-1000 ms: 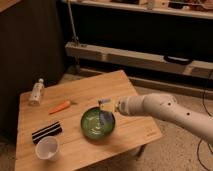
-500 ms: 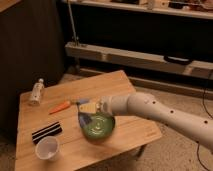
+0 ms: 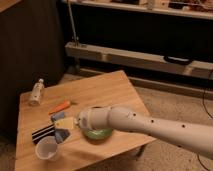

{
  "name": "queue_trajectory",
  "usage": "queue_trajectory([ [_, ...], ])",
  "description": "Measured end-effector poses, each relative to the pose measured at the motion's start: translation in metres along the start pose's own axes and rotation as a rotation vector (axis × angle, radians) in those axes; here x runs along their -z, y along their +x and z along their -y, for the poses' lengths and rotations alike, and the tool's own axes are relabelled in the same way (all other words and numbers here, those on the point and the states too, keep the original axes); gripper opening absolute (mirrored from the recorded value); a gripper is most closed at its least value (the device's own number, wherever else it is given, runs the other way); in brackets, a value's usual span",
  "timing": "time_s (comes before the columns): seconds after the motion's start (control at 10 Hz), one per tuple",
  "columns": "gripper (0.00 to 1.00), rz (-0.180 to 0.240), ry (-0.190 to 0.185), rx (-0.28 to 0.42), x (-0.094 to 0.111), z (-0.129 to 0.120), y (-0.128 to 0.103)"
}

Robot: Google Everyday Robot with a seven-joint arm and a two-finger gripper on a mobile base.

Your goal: Place the white sponge in the ceramic cup

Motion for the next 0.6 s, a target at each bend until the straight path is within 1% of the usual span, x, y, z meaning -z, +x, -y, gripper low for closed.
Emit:
queue_trajectory([
  [0.1,0.0,0.004,0.004,0.024,-0.006,-0.006,0.0],
  [0.3,0.0,0.01,0.008,0.047,-0.012,-0.011,0.001],
  [0.4,0.0,0.015,0.006,0.055,-0.017,-0.016,0.006],
  [0.5,0.0,0.02,0.004,0.055,-0.021,-0.016,0.011],
  [0.6,0.0,0.019,-0.008,0.052,-0.025,-0.016,0.013],
])
